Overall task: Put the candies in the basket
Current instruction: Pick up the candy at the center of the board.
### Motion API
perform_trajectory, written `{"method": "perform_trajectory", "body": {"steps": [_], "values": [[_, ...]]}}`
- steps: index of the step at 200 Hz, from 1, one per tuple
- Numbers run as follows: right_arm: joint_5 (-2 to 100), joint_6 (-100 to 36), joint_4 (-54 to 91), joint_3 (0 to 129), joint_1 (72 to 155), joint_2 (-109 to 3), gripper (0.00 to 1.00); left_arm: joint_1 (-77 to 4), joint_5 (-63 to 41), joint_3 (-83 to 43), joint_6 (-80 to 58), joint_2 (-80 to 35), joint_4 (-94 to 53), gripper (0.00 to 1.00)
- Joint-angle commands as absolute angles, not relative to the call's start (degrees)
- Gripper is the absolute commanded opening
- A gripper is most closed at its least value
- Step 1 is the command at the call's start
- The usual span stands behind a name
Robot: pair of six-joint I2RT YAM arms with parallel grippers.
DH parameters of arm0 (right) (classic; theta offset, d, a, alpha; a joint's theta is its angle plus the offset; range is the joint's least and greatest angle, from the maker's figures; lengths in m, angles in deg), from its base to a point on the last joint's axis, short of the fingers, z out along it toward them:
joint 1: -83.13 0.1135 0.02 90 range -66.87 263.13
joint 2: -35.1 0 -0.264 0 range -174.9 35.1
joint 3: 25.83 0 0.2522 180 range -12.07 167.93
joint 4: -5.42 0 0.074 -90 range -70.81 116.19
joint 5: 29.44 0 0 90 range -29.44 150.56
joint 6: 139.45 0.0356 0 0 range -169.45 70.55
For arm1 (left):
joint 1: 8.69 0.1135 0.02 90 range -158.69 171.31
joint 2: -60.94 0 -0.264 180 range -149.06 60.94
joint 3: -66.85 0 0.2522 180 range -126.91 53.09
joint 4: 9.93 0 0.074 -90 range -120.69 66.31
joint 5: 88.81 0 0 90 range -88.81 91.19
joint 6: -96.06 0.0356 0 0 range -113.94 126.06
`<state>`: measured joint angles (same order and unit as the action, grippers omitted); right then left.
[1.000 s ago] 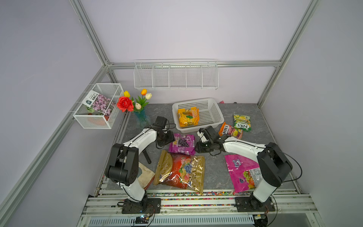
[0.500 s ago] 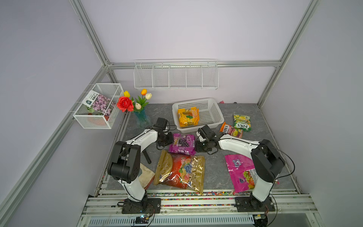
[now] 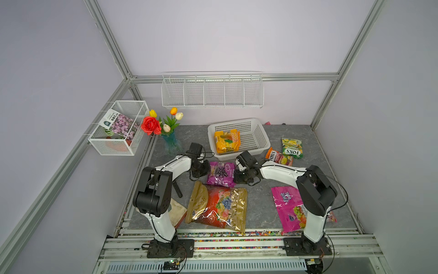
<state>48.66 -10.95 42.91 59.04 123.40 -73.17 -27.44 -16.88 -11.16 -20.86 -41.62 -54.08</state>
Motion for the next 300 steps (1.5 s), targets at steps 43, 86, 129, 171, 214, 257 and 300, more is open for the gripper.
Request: {"method": "perform_trajectory", "body": {"steps": [43, 86, 129, 171, 214, 257, 300], "values": [[47.89, -10.25, 38.52, 56.44, 123.73, -70.80, 0.00, -27.74, -22.56, -11.19, -20.41, -40.93, -54.28, 0.00], [53.29, -11.27, 39.88, 53.63, 123.72, -64.86, 0.00, -29.41, -27.35, -12.20, -19.96, -39.73, -54.49, 0.00], [56.55, -13.99, 46.51, 53.78, 123.73, -58.23, 0.00, -37.24, -22.25, -17.94, -20.14, -37.76, -60.34, 0.00], [59.42, -16.99, 57.46, 57.05, 123.37, -53.55, 0.00, -38.93, -22.54, -22.93, -21.53, -37.86, -65.11, 0.00], [66.69, -19.79, 64.66, 60.69, 121.81, -47.11, 0.00, -40.94, -24.16, -31.38, -22.79, -38.79, -66.27, 0.00], [66.94, -23.91, 64.18, 63.60, 114.59, -44.44, 0.00, -41.04, -23.41, -44.16, -22.78, -43.21, -68.82, 0.00], [68.58, -28.92, 57.94, 67.39, 108.43, -47.77, 0.00, -41.04, -19.16, -58.35, -23.20, -52.07, -68.31, 0.00]]}}
